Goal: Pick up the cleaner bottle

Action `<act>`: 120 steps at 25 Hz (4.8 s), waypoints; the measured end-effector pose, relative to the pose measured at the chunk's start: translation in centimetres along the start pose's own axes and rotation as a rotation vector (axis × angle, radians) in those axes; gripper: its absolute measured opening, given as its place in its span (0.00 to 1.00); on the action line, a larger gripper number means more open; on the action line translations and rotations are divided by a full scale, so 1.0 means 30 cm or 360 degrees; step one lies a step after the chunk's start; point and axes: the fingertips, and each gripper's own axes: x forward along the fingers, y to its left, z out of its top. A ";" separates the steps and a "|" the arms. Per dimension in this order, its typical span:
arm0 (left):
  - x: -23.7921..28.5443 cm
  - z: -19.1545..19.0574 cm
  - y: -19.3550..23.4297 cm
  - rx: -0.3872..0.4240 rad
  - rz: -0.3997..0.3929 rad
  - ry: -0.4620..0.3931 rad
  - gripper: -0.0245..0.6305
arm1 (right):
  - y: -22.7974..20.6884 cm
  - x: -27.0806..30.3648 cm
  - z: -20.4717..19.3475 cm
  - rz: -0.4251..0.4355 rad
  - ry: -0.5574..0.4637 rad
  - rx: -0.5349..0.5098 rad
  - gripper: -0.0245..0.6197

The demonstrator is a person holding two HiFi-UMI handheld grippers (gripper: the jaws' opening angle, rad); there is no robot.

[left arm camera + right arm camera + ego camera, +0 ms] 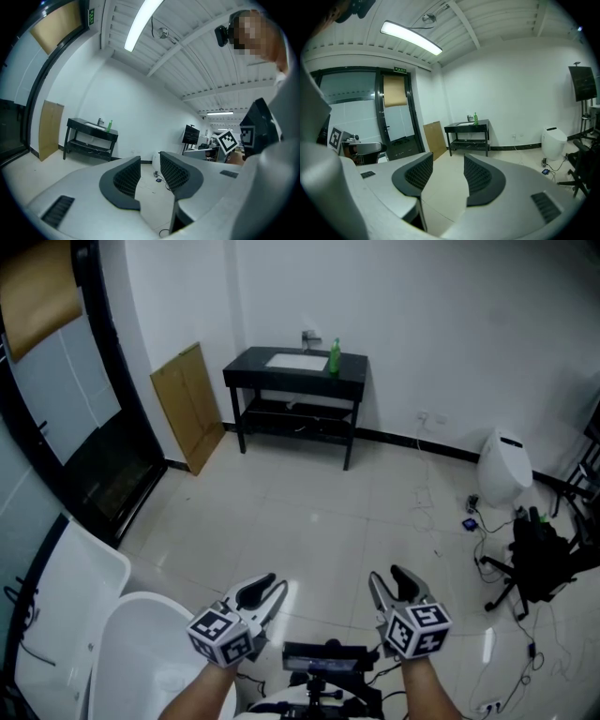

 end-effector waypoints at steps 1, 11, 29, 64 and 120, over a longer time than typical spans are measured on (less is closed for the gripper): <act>0.016 0.003 0.001 0.0005 0.0005 -0.0001 0.22 | -0.015 0.012 0.000 0.0008 0.0000 0.0003 0.34; 0.247 0.092 0.159 0.0028 0.0098 -0.0019 0.22 | -0.164 0.266 0.122 0.0084 -0.0015 -0.0015 0.34; 0.761 0.182 0.289 0.0017 0.0132 -0.0016 0.22 | -0.559 0.579 0.293 0.0124 0.0006 -0.0001 0.34; 1.190 0.531 1.276 0.0014 -0.0127 0.0050 0.22 | -0.453 1.538 0.647 -0.0144 0.0044 0.0032 0.34; 2.398 0.784 1.755 0.0019 -0.0083 0.0067 0.22 | -1.261 2.473 1.097 -0.0006 0.0055 0.0045 0.34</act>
